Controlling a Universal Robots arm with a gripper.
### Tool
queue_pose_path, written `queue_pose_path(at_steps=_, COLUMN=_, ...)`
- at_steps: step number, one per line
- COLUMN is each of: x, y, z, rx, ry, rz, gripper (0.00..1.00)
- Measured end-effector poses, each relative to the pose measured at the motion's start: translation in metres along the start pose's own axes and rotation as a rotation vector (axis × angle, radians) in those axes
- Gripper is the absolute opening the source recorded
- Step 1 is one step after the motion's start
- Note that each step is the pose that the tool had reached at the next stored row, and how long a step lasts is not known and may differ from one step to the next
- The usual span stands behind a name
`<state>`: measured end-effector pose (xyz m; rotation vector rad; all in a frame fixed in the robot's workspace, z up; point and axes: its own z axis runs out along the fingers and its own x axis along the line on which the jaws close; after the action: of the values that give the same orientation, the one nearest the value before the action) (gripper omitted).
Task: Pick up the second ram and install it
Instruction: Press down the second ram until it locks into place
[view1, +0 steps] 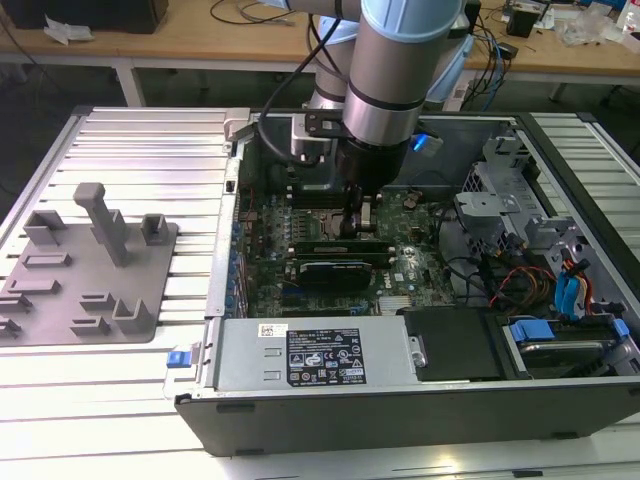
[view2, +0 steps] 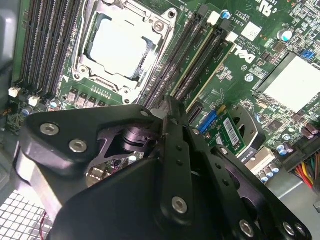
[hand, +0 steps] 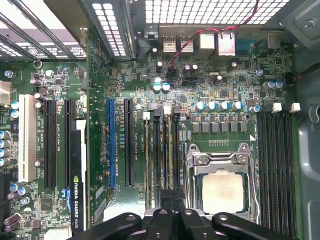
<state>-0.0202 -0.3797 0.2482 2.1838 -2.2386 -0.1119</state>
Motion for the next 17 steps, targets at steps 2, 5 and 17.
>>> queue_pose_path(at_steps=2, x=0.0, y=-0.0002, z=0.0, rx=0.0, ry=0.0, rz=0.0, gripper=0.08)
queue_pose_path(at_steps=5, x=0.0, y=-0.0004, z=0.0, rx=0.0, ry=0.0, rz=0.0, gripper=0.08)
queue_pose_path(at_steps=17, x=-0.0009, y=-0.0362, z=-0.0021, rx=0.0, ry=0.0, rz=0.0, gripper=0.08)
